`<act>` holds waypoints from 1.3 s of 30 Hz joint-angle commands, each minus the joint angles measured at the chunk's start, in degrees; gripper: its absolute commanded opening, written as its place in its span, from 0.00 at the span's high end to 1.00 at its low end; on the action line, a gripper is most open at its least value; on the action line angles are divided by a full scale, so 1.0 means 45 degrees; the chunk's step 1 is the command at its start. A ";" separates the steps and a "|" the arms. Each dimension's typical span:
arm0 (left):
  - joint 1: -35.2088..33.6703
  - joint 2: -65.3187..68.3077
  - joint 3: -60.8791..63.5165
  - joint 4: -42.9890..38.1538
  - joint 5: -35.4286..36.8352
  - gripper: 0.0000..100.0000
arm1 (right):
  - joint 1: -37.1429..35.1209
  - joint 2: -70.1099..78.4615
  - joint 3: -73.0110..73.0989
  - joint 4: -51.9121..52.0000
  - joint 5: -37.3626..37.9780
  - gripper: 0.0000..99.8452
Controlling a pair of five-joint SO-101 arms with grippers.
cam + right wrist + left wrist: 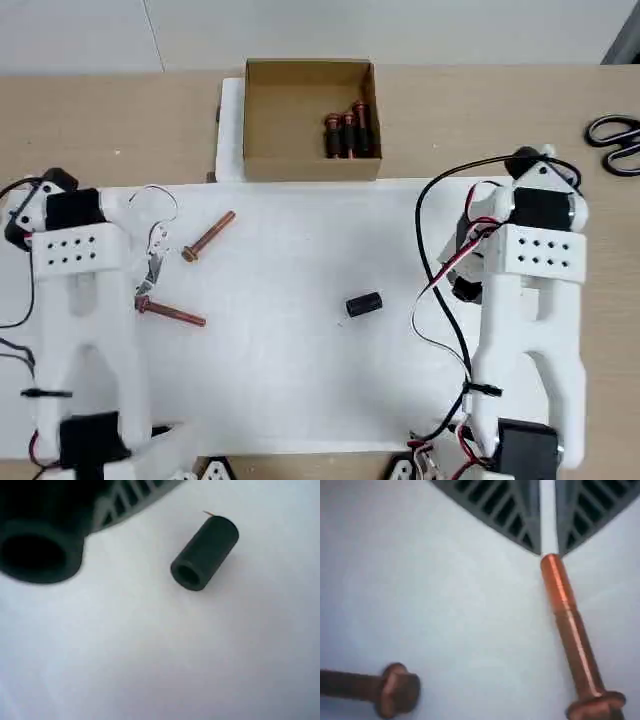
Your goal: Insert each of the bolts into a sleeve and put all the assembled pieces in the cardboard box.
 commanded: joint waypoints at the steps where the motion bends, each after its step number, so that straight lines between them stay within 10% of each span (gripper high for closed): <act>1: -0.0098 0.0449 0.0068 0.0020 0.0098 0.99 | 0.0107 -0.0518 -0.0078 0.0127 0.0117 1.00; 39: -0.0098 0.1641 0.2276 -0.1700 -0.0840 0.85 | 0.0107 -0.0479 -0.0117 -0.0342 0.0488 1.00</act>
